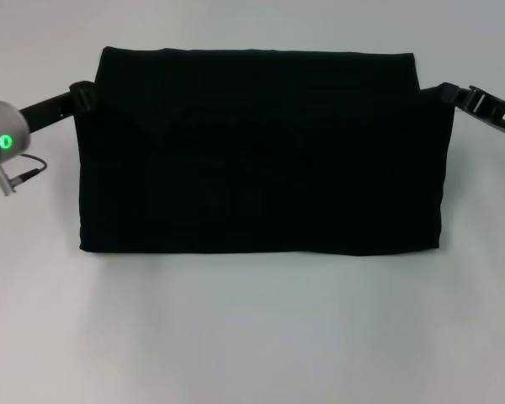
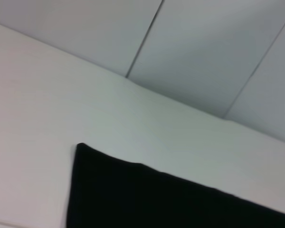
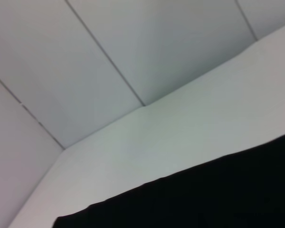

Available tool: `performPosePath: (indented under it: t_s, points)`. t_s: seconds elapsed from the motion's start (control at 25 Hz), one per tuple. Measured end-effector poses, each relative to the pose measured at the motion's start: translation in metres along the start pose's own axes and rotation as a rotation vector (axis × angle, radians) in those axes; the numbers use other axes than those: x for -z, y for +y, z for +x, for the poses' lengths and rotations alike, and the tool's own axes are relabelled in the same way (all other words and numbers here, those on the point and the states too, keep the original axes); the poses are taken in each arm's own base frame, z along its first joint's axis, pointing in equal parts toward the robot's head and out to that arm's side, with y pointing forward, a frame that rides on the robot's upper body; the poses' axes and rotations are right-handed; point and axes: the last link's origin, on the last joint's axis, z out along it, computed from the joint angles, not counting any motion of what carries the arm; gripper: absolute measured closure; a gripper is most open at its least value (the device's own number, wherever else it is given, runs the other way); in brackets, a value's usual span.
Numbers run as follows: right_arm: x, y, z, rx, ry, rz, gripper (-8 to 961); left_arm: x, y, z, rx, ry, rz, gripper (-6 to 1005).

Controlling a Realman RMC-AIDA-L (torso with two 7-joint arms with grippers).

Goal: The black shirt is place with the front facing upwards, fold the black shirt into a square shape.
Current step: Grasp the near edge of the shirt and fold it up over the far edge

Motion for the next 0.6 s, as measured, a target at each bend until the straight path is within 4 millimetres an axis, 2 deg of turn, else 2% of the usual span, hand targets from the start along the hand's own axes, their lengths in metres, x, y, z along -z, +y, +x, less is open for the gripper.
performPosePath:
  t_s: [0.6]
  points:
    - [-0.01,-0.012,0.032,0.059,0.02,0.109,913,-0.028,0.034,-0.032,-0.191,-0.032,0.1,932]
